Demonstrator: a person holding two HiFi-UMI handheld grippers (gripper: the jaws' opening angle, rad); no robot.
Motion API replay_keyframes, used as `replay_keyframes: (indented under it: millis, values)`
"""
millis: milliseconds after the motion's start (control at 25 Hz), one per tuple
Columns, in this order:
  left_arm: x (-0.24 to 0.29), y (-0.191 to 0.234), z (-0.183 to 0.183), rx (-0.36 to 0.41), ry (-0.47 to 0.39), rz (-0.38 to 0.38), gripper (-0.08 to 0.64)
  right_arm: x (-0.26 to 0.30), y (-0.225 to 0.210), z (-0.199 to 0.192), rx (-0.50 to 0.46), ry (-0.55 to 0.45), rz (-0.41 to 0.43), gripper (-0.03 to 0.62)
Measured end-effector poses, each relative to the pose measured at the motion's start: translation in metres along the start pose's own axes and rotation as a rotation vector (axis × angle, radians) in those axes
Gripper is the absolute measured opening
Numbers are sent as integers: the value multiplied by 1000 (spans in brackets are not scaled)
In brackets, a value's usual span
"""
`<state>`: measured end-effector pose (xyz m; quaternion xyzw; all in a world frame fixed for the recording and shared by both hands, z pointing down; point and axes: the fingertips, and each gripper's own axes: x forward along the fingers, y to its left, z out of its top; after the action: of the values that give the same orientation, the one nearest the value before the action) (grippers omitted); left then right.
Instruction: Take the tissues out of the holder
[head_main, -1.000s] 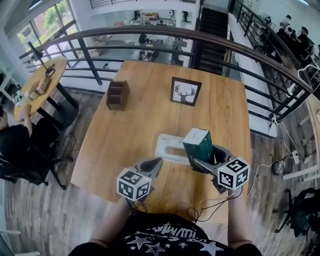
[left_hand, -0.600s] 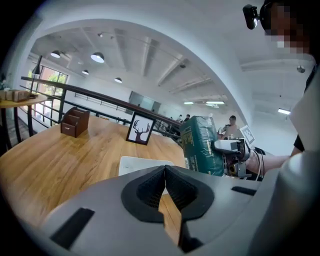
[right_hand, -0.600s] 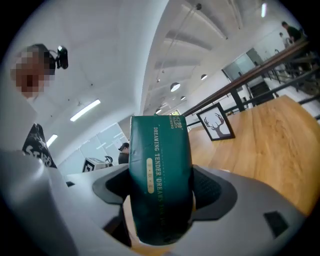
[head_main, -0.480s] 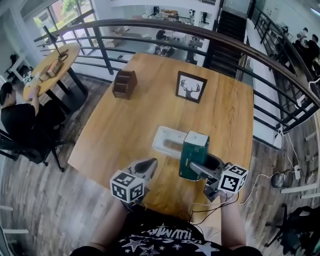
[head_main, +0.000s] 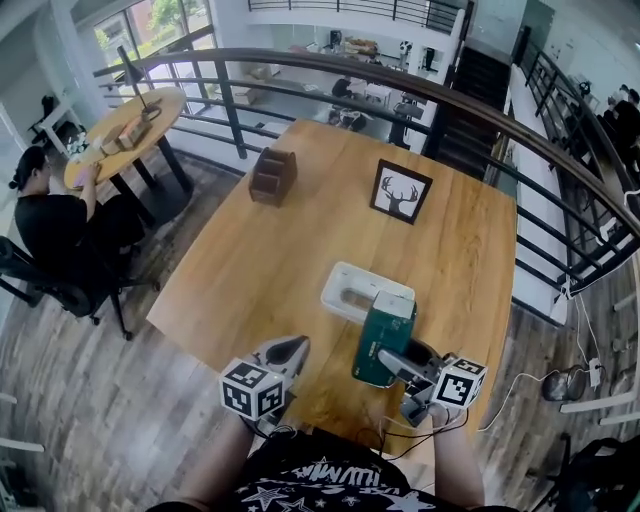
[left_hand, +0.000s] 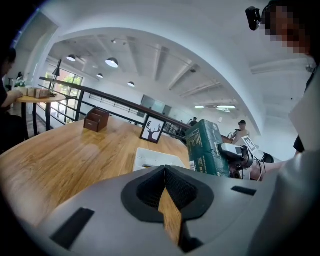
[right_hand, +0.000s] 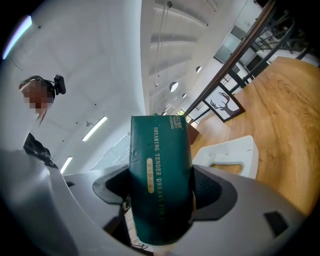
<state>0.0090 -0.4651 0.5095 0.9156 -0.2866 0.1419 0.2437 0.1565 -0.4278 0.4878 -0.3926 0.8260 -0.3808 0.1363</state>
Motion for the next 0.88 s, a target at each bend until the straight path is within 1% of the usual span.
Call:
replay_keyframes:
  millis: [160,280,600,720,880]
  values:
    - [-28,-1,-9,-7,-17,4,14,4,20,-25,-12,30,1,362]
    - [-53,-3,-21,-11,-27,8,14,6,39,-45,-5,32,8,362]
    - [-129,-14,-55,-34,-55,24,14,0,92,-100,80,14,30,362]
    - [-152,-23,-70,-32,-59,20,14,-14,109,-117,87,-8,28,362]
    - [-176,-37,-79,-17,-71,7,14,-33,129,-131,76,-41,13,362]
